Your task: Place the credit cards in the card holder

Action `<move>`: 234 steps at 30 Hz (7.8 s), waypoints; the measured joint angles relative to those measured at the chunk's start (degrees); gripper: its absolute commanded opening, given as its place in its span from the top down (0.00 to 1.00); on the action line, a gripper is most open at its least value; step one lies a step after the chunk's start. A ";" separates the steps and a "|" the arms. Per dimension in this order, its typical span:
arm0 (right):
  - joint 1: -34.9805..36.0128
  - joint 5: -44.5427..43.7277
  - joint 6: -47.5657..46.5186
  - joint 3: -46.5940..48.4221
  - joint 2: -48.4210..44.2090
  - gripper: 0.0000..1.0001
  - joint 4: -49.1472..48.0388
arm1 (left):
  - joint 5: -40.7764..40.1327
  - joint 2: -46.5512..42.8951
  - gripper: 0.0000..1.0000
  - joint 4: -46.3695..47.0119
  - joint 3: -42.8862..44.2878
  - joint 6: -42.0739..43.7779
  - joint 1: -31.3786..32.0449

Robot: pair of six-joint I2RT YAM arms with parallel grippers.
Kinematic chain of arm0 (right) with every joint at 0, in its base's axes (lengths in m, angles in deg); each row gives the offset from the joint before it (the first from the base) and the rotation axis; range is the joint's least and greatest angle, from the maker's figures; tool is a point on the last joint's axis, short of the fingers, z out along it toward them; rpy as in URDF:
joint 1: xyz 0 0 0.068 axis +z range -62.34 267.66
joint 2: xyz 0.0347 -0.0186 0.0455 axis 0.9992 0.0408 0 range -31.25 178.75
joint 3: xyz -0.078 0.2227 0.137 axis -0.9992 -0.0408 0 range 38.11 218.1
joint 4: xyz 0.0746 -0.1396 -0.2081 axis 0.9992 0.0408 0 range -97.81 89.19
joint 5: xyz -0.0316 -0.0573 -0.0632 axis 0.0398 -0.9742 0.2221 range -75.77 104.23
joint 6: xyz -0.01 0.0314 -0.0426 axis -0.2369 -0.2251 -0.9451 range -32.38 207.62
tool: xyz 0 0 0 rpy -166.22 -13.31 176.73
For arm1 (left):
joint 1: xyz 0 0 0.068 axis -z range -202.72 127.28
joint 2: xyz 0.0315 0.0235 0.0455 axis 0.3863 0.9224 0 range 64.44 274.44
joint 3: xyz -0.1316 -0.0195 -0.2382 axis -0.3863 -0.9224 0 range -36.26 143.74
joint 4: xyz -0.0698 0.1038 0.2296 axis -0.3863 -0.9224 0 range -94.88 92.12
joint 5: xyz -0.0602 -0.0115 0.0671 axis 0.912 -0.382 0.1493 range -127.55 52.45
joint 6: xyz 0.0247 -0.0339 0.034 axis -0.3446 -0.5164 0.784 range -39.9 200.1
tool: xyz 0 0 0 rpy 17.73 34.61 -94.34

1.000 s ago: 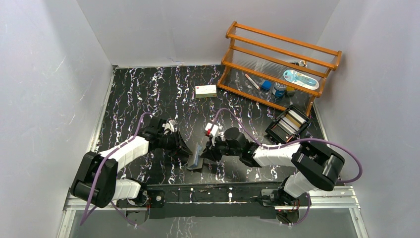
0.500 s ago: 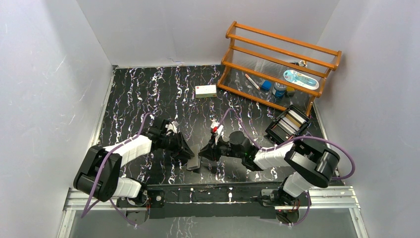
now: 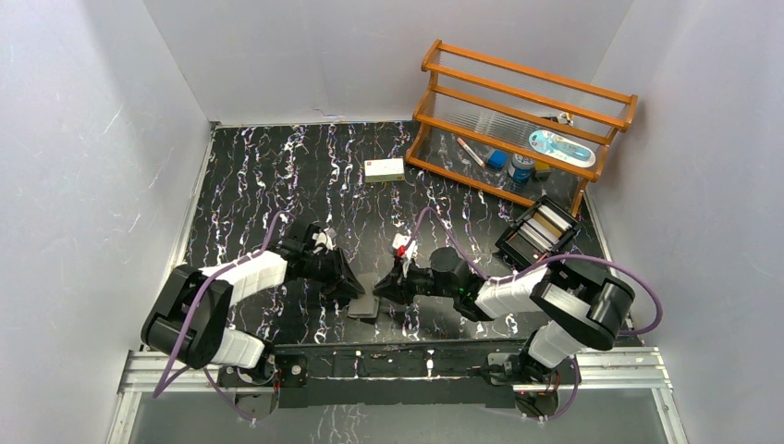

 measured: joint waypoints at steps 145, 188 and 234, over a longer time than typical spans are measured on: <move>-2.89 -8.11 47.93 6.56 -7.41 0.69 40.33 | -21.27 5.22 0.65 -15.28 11.85 4.28 16.37; -1.75 -13.57 40.52 18.60 -3.17 0.78 59.45 | -14.29 5.68 0.71 -2.38 6.23 -7.43 16.87; -1.75 -14.43 33.40 23.71 0.92 0.80 64.87 | -14.08 7.06 0.69 -2.69 7.52 -7.41 17.22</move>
